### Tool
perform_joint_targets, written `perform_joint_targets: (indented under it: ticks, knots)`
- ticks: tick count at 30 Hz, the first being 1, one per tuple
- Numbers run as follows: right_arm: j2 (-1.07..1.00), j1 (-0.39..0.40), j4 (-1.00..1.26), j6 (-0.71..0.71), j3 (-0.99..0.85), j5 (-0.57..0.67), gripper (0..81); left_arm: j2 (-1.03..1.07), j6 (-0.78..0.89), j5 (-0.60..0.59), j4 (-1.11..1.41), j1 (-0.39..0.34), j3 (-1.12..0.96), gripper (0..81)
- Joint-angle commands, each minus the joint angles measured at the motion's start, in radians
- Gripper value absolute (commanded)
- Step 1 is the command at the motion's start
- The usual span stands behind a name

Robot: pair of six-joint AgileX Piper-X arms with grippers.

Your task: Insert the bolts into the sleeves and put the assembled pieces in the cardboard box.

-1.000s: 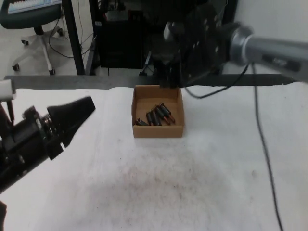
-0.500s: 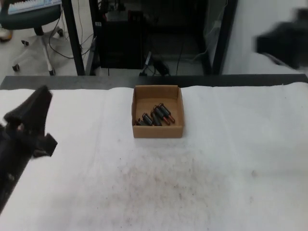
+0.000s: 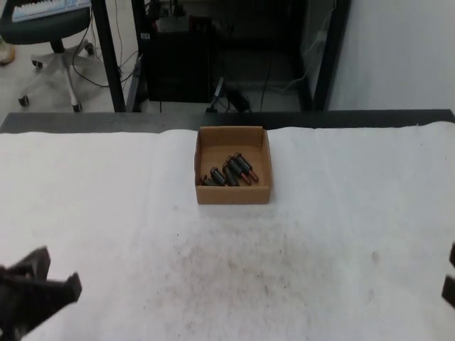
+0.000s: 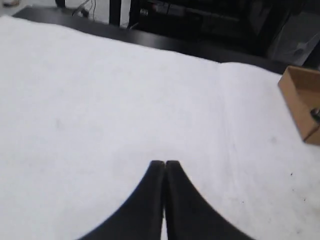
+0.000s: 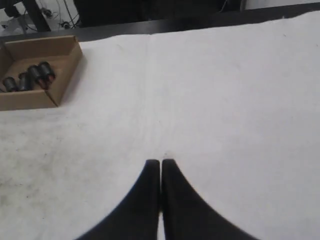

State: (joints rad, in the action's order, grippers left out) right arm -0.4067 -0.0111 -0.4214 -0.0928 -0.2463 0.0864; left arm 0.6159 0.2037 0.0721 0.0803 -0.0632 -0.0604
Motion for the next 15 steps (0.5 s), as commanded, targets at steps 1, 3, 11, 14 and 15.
perform_joint_targets:
  ticks: [1,3,11,14,15]
  knots:
    - [0.035,-0.004,0.067,-0.020,0.047,-0.036,0.8,-0.096,-0.002,0.021,-0.181,0.000,-0.001,0.3]
    - [0.037,-0.004,0.064,-0.020,0.057,-0.036,0.8,-0.148,-0.002,0.023,-0.270,0.000,-0.001,0.3]
    - [0.037,0.003,-0.079,-0.035,0.118,-0.024,0.8,-0.293,0.093,0.024,-0.613,0.000,-0.001,0.3]
    - [0.037,0.001,-0.105,-0.063,0.117,-0.046,0.8,-0.302,0.091,0.044,-0.618,0.000,-0.001,0.3]
    - [0.037,0.001,-0.105,-0.110,0.117,-0.048,0.8,-0.300,0.095,0.044,-0.619,0.000,-0.001,0.3]
